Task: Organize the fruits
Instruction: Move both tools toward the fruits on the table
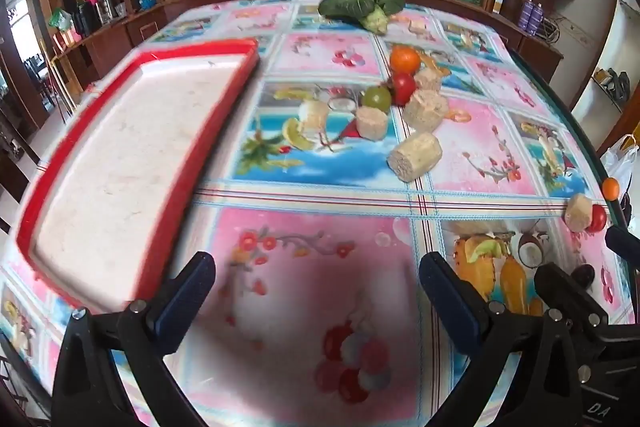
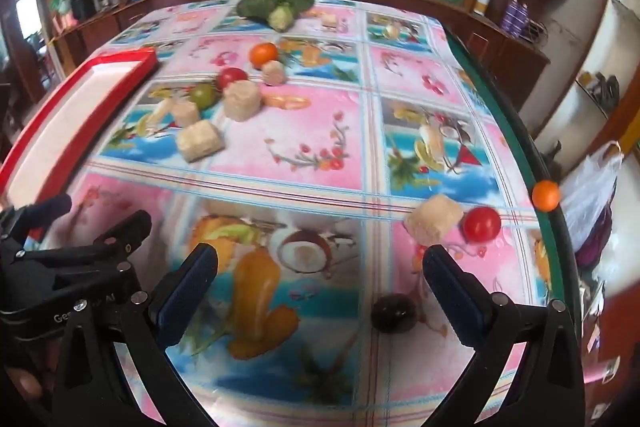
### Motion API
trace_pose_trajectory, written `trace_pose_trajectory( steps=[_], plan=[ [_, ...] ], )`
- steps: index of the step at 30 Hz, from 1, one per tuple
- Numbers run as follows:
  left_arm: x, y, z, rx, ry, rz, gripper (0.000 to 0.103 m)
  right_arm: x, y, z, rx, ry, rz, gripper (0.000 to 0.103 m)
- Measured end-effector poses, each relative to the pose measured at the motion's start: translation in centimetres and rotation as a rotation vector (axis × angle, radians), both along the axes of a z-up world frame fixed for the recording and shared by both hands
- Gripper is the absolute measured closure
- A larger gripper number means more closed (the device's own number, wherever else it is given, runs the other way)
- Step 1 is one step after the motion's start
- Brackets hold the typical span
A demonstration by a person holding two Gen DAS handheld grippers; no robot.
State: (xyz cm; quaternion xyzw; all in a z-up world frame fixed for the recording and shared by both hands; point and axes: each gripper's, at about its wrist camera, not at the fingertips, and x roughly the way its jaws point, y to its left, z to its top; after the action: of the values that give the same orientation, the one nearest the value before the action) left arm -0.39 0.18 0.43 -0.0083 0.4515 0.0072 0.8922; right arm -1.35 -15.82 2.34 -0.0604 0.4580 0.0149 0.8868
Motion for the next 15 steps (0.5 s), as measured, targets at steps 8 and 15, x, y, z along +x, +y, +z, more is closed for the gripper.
trace_pose_trajectory(
  steps=[8, 15],
  plan=[
    [-1.3, 1.0, 1.9, -0.047, -0.006, 0.001, 0.0, -1.3, 0.4, 2.1, 0.093, 0.002, 0.012, 0.0],
    [-2.0, 0.1, 2.6, -0.064, -0.009, -0.016, 0.0, -2.2, -0.4, 2.5, 0.124, 0.001, -0.014, 0.0]
  ],
)
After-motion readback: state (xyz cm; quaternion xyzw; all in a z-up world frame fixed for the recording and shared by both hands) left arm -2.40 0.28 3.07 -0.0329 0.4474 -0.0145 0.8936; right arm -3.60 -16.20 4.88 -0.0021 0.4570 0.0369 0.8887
